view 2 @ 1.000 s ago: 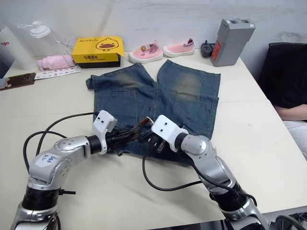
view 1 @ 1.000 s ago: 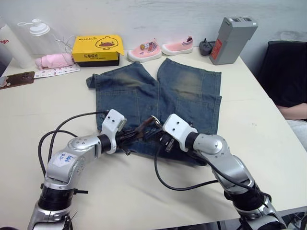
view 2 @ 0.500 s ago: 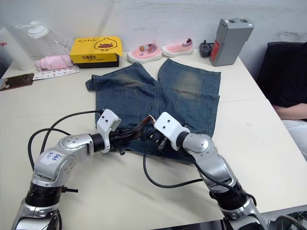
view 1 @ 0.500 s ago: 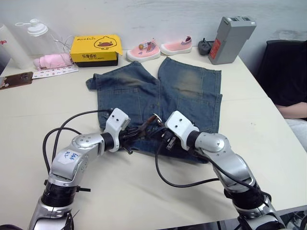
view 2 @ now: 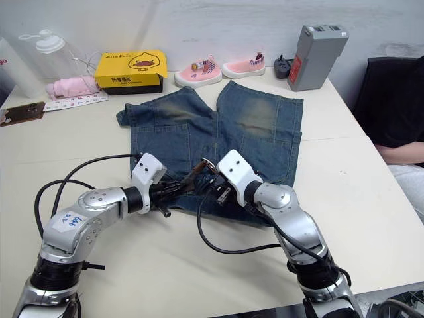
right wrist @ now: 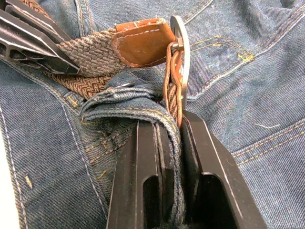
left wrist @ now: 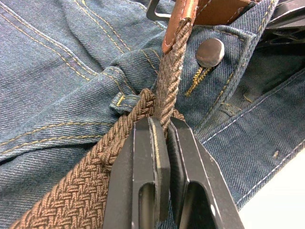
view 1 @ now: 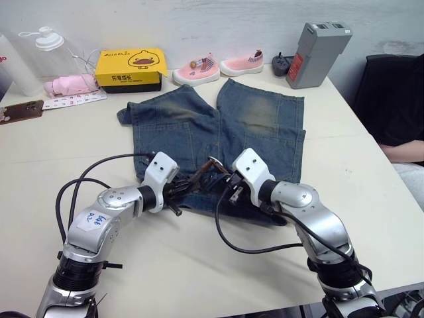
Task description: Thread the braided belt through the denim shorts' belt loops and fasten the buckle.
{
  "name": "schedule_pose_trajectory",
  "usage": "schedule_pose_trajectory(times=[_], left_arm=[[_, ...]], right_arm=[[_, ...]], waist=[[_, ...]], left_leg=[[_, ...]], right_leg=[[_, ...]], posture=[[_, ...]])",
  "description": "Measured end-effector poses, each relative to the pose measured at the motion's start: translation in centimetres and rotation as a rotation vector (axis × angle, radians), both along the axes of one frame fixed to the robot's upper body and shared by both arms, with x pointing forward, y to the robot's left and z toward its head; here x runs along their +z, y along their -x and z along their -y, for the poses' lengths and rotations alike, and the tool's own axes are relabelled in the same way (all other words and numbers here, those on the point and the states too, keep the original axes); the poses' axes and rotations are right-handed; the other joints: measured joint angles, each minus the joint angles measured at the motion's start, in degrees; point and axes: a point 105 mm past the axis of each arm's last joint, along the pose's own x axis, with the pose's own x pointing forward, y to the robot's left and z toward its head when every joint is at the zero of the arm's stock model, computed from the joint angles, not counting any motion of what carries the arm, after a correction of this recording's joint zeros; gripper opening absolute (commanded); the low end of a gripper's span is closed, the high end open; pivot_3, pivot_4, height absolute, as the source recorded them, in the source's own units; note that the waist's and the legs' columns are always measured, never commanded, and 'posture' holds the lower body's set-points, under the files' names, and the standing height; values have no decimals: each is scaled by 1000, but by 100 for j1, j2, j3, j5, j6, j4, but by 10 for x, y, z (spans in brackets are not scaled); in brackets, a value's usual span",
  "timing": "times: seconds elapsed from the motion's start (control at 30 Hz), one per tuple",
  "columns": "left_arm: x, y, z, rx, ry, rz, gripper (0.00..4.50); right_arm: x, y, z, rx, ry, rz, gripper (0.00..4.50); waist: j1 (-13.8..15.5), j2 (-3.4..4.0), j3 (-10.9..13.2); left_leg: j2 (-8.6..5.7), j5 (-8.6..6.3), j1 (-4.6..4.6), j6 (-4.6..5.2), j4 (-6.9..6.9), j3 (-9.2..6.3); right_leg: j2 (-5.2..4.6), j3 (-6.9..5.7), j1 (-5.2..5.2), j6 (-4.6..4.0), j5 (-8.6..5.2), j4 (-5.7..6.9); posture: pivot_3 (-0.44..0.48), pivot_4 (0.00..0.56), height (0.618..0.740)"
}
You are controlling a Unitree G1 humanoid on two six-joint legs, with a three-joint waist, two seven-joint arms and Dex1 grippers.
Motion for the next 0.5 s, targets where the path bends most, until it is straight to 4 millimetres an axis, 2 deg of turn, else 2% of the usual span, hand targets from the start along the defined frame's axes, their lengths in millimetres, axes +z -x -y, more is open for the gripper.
schedule_pose_trajectory(times=[0.5], left_arm=[[-2,0,-4,39,-31,-14,0]], right_arm=[[2,1,0,-13,-17,-3,37]], waist=[[0,0,-1]], left_leg=[[1,0,12,0,-2,-3]], right_leg=[[0,10,2,0,0,2]], posture=[[0,150,698]])
